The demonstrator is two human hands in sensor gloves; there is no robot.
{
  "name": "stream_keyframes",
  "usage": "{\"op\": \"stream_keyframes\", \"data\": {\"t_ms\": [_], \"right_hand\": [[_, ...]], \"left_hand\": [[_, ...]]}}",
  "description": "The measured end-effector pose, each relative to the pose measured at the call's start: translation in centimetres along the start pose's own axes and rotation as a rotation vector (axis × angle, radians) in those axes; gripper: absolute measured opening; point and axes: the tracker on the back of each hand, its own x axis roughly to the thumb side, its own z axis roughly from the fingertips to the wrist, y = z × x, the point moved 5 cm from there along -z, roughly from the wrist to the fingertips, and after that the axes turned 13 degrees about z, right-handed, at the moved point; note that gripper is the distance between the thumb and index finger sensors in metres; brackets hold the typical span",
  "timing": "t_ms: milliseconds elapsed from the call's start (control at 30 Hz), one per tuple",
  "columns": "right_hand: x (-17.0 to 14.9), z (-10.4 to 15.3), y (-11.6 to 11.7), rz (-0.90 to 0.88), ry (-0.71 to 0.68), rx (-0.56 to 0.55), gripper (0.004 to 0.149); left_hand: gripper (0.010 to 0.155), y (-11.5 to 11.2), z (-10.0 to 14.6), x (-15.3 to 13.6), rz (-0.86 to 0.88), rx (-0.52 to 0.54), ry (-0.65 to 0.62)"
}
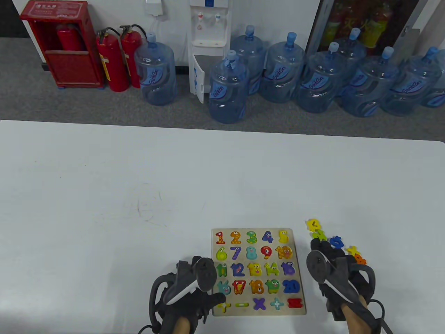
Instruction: Hold math block puzzle and insert math blocks into matching slots
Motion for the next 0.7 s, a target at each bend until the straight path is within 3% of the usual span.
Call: {"op": "stream_keyframes", "data": {"t_ms": [200, 267, 367, 533, 700], "right_hand": [[-0.4, -1.9, 4.8, -0.081, -0.036, 0.302, 0.082], [-0.1, -2.0, 5.0, -0.081, -0.042, 0.296, 0.081], [0.2, -2.0, 5.8, -0.051, -0.064, 0.374, 0.074], [-0.5, -2.0, 4.4, -0.093, -0.030, 0.272, 0.069], [-0.6, -1.8, 3.3, -0.086, -0.017, 0.175, 0.052]], "left_hand": [[0.092, 0.0, 0.0, 0.0, 0.002, -0.002, 0.001], [0.091, 0.0, -0.1, 0.0, 0.005, -0.003, 0.000], [0.091, -0.1, -0.1, 0.0, -0.001, -0.005, 0.003], [0.091, -0.1, -0.1, 0.0, 0.005, -0.008, 0.002], [0.091, -0.1, -0.1, 0.1, 0.004, -0.006, -0.004]]}}
